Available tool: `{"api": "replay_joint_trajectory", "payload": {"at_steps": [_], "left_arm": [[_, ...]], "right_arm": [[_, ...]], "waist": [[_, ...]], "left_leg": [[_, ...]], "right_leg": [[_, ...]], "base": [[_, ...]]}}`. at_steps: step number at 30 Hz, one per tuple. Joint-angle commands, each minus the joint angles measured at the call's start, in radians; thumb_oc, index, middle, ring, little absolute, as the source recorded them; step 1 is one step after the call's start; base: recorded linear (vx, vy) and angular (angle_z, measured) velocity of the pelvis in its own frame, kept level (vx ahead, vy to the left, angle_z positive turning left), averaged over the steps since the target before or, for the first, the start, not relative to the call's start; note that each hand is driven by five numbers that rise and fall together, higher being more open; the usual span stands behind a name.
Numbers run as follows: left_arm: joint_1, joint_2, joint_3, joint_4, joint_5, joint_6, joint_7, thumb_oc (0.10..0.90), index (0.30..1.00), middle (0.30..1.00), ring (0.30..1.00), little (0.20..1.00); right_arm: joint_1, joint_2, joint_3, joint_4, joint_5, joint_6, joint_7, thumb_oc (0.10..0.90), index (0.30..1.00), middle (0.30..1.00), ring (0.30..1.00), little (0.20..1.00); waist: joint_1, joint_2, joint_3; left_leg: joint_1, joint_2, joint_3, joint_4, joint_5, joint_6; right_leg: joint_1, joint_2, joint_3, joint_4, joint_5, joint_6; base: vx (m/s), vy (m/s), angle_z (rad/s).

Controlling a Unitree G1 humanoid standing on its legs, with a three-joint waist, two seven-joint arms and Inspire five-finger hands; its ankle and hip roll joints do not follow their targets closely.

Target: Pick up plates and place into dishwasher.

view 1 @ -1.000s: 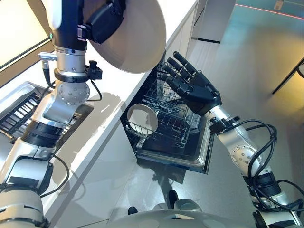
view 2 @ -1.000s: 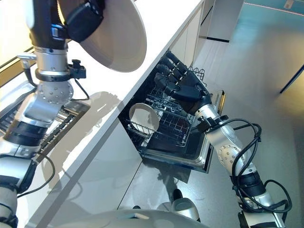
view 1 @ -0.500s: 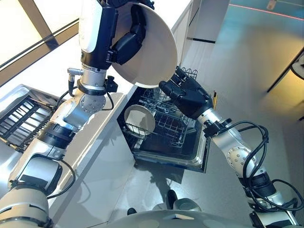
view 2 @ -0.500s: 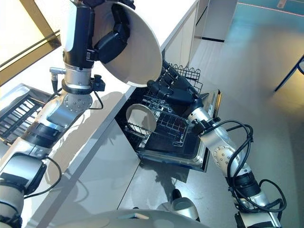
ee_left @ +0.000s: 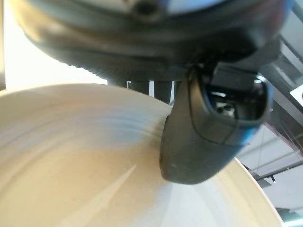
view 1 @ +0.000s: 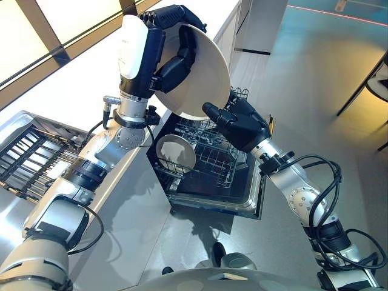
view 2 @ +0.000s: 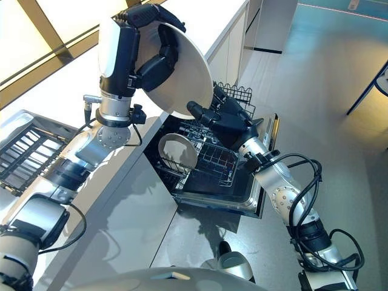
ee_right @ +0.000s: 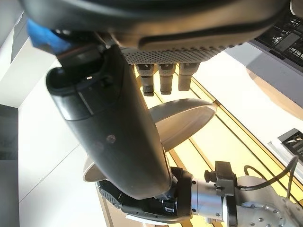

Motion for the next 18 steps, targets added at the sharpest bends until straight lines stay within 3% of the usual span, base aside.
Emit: {"api": "replay_joint_trajectory", "payload": {"at_steps": [1, 3, 4, 5, 6, 18], "left_arm": [[-0.130, -0.009, 0.019, 0.042, -0.046, -0.048, 0.054, 0.100, 0.300, 0.300, 0.300, 0.200], [-0.127, -0.025, 0.017, 0.039, -0.046, -0.050, 0.049, 0.100, 0.300, 0.300, 0.300, 0.200], [-0.126, -0.033, 0.013, 0.033, -0.048, -0.047, 0.044, 0.100, 0.300, 0.300, 0.300, 0.200], [-0.125, -0.038, 0.010, 0.029, -0.050, -0.047, 0.039, 0.100, 0.300, 0.300, 0.300, 0.200], [-0.124, -0.045, 0.006, 0.024, -0.055, -0.046, 0.033, 0.100, 0.300, 0.300, 0.300, 0.200], [-0.109, -0.057, 0.002, -0.028, -0.134, -0.018, -0.069, 0.100, 0.300, 0.300, 0.300, 0.200]], "right_arm": [[-0.114, 0.065, -0.035, -0.114, 0.057, -0.062, 0.046, 0.800, 0.900, 0.900, 0.900, 0.900], [-0.116, 0.069, -0.036, -0.113, 0.049, -0.067, 0.043, 0.800, 0.900, 0.900, 0.900, 0.900], [-0.120, 0.071, -0.036, -0.111, 0.048, -0.075, 0.037, 0.734, 0.844, 0.844, 0.844, 0.834], [-0.124, 0.072, -0.036, -0.111, 0.050, -0.079, 0.029, 0.443, 0.594, 0.594, 0.594, 0.543], [-0.124, 0.076, -0.037, -0.112, 0.053, -0.080, 0.027, 0.100, 0.300, 0.300, 0.300, 0.200], [-0.135, 0.084, -0.053, -0.101, 0.006, -0.121, -0.019, 0.100, 0.300, 0.300, 0.300, 0.200]], "waist": [[-0.015, -0.013, -0.095], [-0.016, -0.013, -0.095], [-0.016, -0.013, -0.095], [-0.016, -0.013, -0.095], [-0.015, -0.013, -0.095], [-0.010, -0.006, -0.091]], "left_leg": [[0.018, -0.024, 0.002, 0.003, -0.061, 0.008], [0.018, -0.025, 0.003, 0.003, -0.062, 0.009], [0.018, -0.024, 0.003, 0.003, -0.062, 0.009], [0.018, -0.024, 0.003, 0.003, -0.062, 0.009], [0.018, -0.024, 0.003, 0.003, -0.063, 0.009], [0.020, -0.024, 0.000, 0.003, -0.065, 0.011]], "right_leg": [[0.017, 0.002, -0.046, 0.005, 0.001, 0.066], [0.018, 0.003, -0.044, 0.004, 0.001, 0.066], [0.018, 0.003, -0.044, 0.004, 0.000, 0.066], [0.018, 0.003, -0.044, 0.004, 0.000, 0.066], [0.019, 0.003, -0.044, 0.004, -0.001, 0.066], [0.022, 0.005, -0.047, 0.004, -0.004, 0.064]], "base": [[0.00, 0.000, 0.00], [0.00, 0.000, 0.00], [0.00, 0.000, 0.00], [0.00, 0.000, 0.00], [0.00, 0.000, 0.00], [0.00, 0.000, 0.00]]}}
